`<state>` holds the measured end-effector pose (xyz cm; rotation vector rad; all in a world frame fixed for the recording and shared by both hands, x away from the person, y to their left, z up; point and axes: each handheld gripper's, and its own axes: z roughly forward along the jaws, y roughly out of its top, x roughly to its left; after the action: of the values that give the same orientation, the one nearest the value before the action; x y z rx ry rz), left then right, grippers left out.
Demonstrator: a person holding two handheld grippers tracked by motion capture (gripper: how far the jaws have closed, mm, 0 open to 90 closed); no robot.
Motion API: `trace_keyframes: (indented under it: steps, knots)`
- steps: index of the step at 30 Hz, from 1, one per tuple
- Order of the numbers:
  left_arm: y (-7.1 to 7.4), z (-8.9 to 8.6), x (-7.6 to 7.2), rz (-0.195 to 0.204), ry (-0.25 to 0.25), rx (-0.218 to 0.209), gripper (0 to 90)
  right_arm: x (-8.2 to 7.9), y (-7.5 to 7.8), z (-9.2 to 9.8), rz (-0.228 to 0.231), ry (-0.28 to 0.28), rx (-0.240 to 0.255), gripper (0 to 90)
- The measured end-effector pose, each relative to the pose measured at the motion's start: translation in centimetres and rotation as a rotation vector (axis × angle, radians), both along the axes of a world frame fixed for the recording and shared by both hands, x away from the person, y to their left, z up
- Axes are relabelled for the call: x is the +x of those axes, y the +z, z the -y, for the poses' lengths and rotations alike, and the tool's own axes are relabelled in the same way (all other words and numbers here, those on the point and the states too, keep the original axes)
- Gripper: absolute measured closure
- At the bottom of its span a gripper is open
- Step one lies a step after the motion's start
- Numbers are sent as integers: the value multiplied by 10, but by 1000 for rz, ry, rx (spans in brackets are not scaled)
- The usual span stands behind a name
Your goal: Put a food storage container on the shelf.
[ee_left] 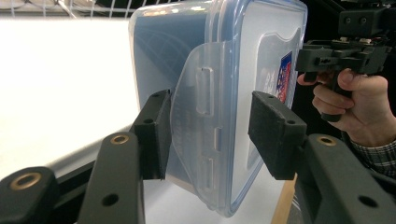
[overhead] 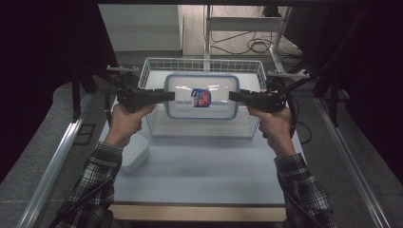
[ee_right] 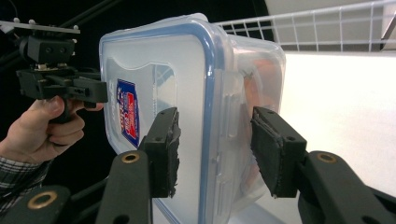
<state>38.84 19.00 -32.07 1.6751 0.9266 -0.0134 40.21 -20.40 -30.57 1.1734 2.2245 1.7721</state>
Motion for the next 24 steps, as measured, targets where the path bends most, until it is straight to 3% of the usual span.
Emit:
trace_keyframes:
  steps: [12,17,24]
  knots:
    - [16,0,33,-8,1,-10,504,31,18,-1,-3,-21,19,526]
    - [12,-1,48,-21,8,-27,504,43,18,-1,-3,-39,28,523]
    - [1,0,62,-55,21,-36,500,58,10,-3,-37,-67,26,517]
